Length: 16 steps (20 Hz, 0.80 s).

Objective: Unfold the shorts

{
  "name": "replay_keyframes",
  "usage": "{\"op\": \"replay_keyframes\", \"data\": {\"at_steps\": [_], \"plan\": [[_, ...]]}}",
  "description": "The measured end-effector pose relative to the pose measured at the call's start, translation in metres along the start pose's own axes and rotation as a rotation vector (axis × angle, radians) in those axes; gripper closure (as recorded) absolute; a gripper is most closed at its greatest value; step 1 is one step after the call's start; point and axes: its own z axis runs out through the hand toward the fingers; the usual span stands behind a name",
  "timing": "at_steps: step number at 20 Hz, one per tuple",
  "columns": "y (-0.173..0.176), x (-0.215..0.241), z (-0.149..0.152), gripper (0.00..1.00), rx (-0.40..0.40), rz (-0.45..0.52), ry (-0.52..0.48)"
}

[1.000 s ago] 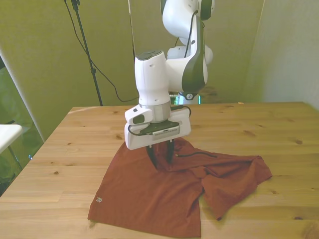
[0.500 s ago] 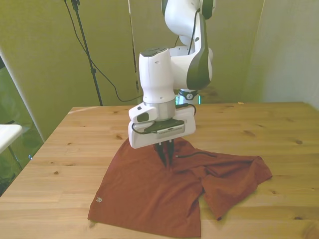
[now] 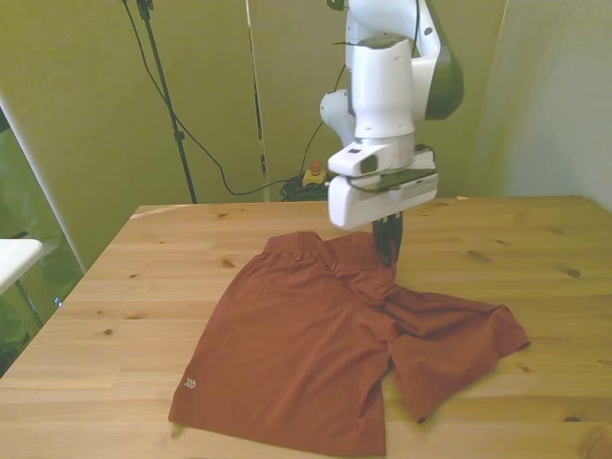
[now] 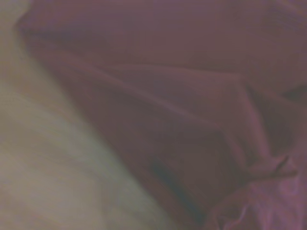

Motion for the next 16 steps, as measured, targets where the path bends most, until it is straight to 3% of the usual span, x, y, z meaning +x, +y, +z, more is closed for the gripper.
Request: {"op": "replay_keyframes", "data": {"at_steps": [4, 9, 10, 16], "plan": [[-0.047, -0.080, -0.008, 1.00, 0.001, -0.123, -0.026], [-0.042, -0.175, 0.001, 1.00, -0.035, -0.146, -0.057], [-0.038, -0.187, 0.002, 0.00, -0.042, -0.136, -0.056], [-0.035, -0.185, -0.018, 0.00, -0.051, -0.084, -0.027]]}}
